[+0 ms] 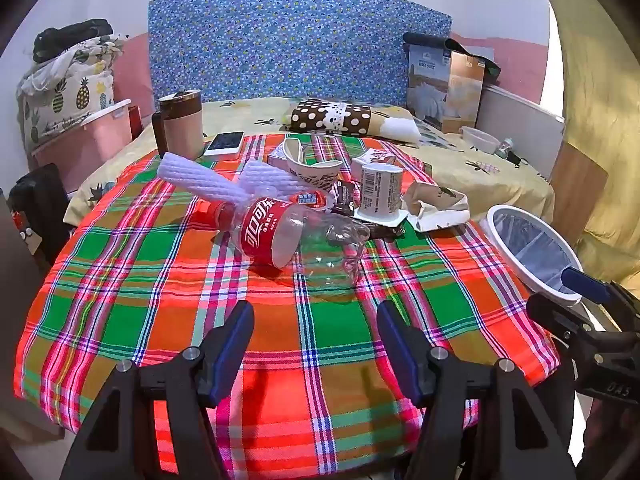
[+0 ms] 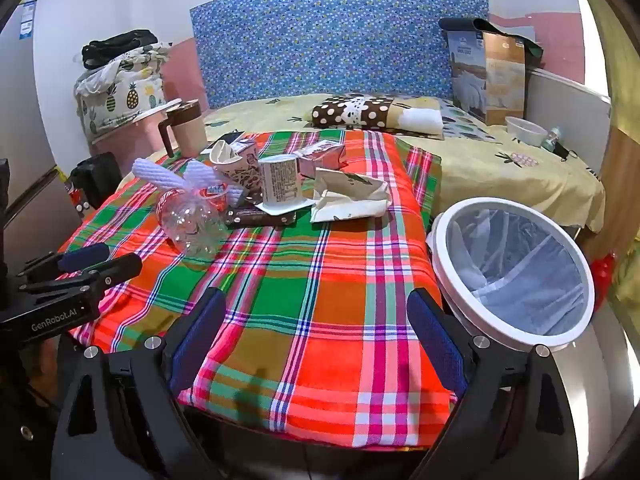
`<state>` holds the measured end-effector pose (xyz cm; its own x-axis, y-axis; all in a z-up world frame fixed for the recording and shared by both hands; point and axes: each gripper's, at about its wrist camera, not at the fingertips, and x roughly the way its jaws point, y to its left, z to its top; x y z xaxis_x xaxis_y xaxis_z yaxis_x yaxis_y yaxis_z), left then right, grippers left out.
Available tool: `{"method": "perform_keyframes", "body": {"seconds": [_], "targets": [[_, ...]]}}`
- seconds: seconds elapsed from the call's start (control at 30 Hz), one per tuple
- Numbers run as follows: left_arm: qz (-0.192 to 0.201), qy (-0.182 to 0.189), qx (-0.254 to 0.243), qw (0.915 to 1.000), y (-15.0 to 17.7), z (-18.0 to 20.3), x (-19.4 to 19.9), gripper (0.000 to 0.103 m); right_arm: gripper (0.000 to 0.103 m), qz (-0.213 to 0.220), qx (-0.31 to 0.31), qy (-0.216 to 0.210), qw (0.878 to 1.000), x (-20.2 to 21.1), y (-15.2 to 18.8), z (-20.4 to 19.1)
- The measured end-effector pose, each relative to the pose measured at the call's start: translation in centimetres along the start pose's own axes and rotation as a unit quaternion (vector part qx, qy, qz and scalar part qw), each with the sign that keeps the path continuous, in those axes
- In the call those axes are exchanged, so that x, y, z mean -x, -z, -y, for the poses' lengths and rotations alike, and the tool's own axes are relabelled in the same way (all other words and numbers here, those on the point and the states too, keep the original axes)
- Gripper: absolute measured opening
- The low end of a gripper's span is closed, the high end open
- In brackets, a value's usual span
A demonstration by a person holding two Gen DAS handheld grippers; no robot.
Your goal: Collect trash
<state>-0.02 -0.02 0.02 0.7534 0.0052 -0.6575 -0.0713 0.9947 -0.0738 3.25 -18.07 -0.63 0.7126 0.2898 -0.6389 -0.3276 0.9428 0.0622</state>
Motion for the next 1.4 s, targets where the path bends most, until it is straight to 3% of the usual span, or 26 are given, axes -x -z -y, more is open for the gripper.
{"method": "perform_keyframes", "body": {"seconds": [1.4], "targets": [[0.012, 0.001, -0.002, 0.9999, -0.04, -0.01, 0.88, 0.063, 0.093, 0.01, 0.003, 0.009, 1.0, 0.54, -0.18, -0.7]]}}
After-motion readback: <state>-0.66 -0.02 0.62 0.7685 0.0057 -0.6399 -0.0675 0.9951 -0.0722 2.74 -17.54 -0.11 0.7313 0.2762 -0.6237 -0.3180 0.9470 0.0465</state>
